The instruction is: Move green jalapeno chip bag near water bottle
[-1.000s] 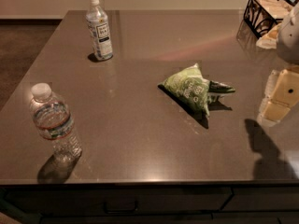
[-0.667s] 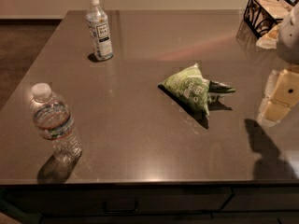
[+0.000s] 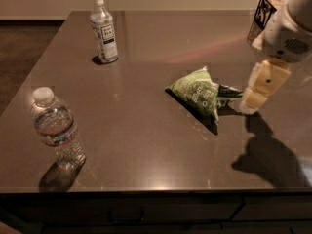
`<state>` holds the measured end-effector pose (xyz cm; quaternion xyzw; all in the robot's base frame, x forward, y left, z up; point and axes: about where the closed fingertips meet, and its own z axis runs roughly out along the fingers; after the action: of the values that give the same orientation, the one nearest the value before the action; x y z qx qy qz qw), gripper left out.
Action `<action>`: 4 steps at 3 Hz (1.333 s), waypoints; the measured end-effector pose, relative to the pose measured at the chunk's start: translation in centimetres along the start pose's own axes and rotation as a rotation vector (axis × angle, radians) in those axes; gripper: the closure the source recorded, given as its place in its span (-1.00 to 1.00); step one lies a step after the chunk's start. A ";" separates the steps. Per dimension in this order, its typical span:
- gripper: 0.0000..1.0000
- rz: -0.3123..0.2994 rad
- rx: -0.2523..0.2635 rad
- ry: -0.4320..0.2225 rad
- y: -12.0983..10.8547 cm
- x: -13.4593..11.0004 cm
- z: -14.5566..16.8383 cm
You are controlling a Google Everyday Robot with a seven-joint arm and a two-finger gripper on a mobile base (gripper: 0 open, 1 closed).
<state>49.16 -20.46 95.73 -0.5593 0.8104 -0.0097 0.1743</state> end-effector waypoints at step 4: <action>-1.00 0.225 0.000 0.029 -7.5 -0.9 12.4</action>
Offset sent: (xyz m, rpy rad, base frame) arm 0.1046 0.0048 -0.0844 0.0558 0.0362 -0.2220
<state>59.86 -20.19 85.92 -0.4648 0.8704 0.0019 0.1624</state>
